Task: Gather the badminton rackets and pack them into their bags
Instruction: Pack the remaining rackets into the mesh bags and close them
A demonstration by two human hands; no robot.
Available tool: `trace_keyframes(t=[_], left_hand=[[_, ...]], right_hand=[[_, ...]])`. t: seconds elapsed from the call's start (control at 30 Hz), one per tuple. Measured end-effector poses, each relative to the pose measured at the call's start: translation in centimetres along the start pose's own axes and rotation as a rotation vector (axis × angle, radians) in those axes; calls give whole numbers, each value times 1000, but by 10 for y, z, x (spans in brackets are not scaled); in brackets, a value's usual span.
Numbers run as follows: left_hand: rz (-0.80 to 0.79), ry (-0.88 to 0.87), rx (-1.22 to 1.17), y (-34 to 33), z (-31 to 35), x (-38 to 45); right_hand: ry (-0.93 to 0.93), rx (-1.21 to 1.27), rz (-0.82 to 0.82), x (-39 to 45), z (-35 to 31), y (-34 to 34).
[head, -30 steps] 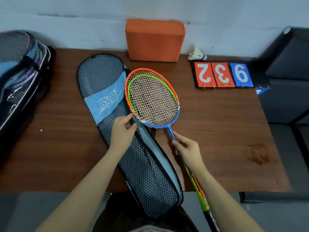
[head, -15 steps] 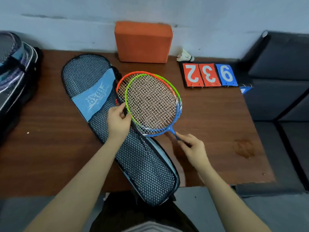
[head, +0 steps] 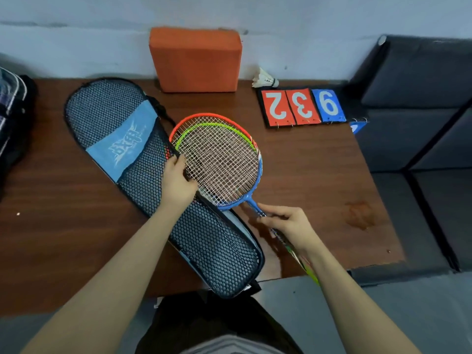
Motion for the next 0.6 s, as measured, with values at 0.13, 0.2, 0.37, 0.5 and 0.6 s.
trace_keyframes(t=[0.13,0.2,0.37,0.5,0.6], left_hand=[[-14,-34,-35,1,4,-1],[17,-77,-49,5,10,-4],[46,-178,-71,10,16,-11],[44,-148,-36,11,13,-3],[50,-95,7,13,11,5]], right_hand=[[-73,-3,-67,6,0,6],[-109,7,-84,9,1,2],[-188,85,-144,11,1,-10],[-151,-18,-126,5,5,-8],[-101,-128,-147,0,7,-9]])
Point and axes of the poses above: each hand's wrist, its own x-axis towards the middle knuckle, its own y-axis out of the back of the hand, z = x × y, the point moved 2 cm from there along x, towards the middle knuckle, and after that the axes turned 12 degrees about z, right-handed, at the moved point
